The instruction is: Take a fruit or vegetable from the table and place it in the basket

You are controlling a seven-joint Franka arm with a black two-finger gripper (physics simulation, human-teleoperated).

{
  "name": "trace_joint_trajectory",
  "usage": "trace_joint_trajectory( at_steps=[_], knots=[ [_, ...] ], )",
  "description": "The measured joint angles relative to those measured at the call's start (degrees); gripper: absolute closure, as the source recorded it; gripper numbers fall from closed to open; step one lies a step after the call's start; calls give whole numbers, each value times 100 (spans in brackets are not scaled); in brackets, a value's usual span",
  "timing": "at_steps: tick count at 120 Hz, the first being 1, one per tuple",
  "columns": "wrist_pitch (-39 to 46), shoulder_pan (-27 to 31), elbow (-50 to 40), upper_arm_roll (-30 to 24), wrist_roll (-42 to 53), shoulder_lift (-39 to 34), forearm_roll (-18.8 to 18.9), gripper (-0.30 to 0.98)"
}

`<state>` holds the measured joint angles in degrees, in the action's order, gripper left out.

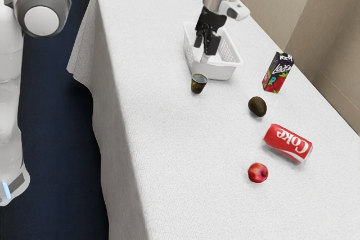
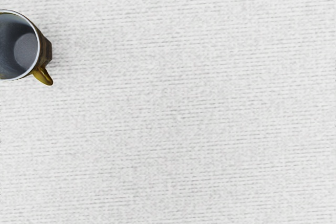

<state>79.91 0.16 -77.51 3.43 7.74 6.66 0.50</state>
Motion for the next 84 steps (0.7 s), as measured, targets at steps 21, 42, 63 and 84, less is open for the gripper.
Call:
trace_joint_trajectory(
  at_steps=[21,42,63,84],
  knots=[
    [361,0,-20,0,103,-20,-23,0],
    [515,182,216,-532,232,-23,-46,0],
    [576,-111,573,-2087,299,473,157,0],
    [641,-816,2632,-2576,464,2443,658,0]
  ],
)
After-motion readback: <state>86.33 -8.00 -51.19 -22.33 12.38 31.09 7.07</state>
